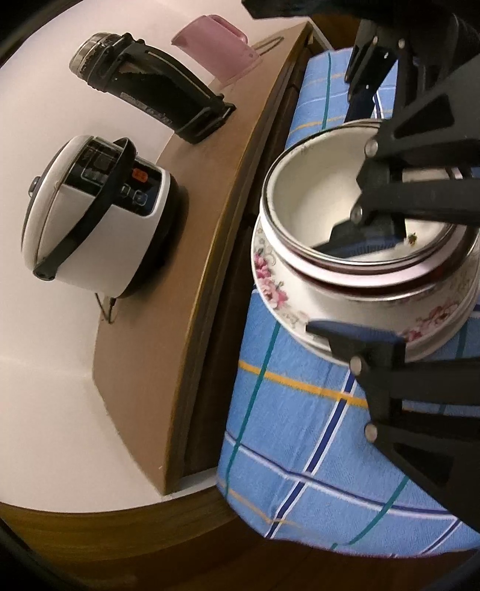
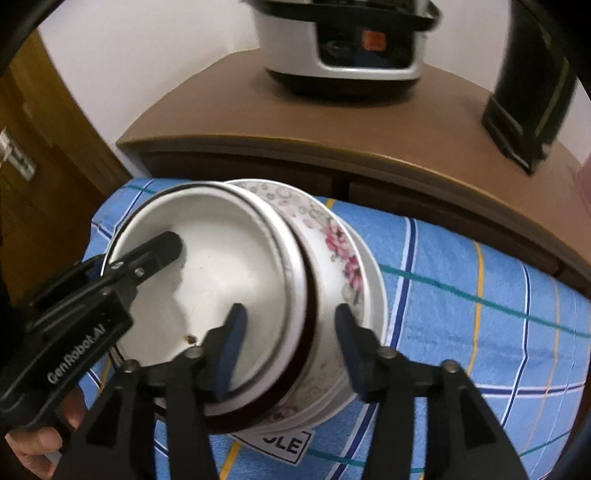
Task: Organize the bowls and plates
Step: 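Lower the nested bowls onto the floral plates with the left tool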
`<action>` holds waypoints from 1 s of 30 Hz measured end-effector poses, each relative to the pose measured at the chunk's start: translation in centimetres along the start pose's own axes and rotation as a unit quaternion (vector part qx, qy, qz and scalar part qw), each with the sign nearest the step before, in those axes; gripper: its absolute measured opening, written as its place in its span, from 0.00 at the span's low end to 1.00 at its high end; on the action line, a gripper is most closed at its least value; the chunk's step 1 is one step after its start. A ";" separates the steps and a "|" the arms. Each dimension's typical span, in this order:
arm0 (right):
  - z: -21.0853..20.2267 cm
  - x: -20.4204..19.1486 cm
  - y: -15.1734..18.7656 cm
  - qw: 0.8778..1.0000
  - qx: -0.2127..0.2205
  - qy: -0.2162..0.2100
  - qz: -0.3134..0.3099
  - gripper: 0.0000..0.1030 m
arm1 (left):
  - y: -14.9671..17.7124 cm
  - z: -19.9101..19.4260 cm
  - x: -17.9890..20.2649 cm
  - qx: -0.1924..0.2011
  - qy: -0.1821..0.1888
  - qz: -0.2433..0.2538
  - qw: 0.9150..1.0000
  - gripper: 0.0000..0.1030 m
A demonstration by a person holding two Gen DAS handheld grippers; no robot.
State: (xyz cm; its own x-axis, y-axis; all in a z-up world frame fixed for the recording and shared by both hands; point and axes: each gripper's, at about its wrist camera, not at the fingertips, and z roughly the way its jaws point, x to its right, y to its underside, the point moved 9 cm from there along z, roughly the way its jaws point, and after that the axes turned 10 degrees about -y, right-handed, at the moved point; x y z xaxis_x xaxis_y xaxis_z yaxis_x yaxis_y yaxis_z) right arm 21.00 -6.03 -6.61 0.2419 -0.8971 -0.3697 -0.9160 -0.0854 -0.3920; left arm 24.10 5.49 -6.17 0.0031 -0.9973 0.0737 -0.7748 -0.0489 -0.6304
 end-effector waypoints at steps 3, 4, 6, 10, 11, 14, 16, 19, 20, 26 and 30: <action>-0.9 0.4 -0.1 1.000 0.022 -0.003 0.007 0.51 | -0.2 -0.3 0.1 0.014 -0.016 0.015 1.000 0.43; -1.3 0.4 -0.2 0.999 0.033 -0.005 0.010 0.51 | -0.3 -0.4 0.1 0.017 -0.018 0.015 1.000 0.43; -2.2 0.4 -0.4 0.998 0.059 -0.028 0.022 0.51 | -0.3 -0.6 0.1 0.022 -0.019 0.014 0.999 0.43; -4.1 0.6 -1.1 0.993 0.107 -0.040 0.039 0.51 | -0.6 -1.4 0.0 0.036 -0.020 0.011 0.999 0.43; -4.6 0.7 -1.3 0.991 0.121 -0.041 0.041 0.51 | -0.7 -1.6 0.0 0.038 -0.020 0.012 0.999 0.43; -5.0 0.9 -2.2 0.988 0.141 -0.038 0.051 0.51 | -0.9 -1.7 0.0 0.039 -0.018 0.006 0.999 0.43; -4.4 0.7 -2.8 0.988 0.141 -0.040 0.056 0.51 | -1.0 -1.7 0.1 0.043 -0.021 0.007 0.999 0.43; -3.7 0.5 -3.2 0.988 0.143 -0.020 0.046 0.51 | -1.1 -1.8 0.1 0.045 -0.019 0.008 0.999 0.43; -3.4 0.4 -3.4 0.989 0.143 -0.010 0.039 0.52 | -1.2 -1.8 0.0 0.045 -0.019 0.006 0.999 0.43; -1.9 0.4 -3.4 0.990 0.133 -0.003 0.037 0.52 | -1.5 -1.7 -0.8 0.047 -0.023 -0.004 0.999 0.44; -1.4 0.6 -3.5 0.991 0.129 -0.001 0.037 0.52 | -1.5 -1.6 -1.0 0.044 -0.021 -0.012 0.999 0.49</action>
State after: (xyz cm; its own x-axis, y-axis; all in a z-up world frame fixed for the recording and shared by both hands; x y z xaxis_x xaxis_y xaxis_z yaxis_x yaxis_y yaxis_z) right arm 23.88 -6.91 -4.25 0.1779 -0.8963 -0.4063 -0.8186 0.0944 -0.5666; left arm 24.30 6.69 -4.06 0.0484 -0.9971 0.0591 -0.7149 -0.0759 -0.6950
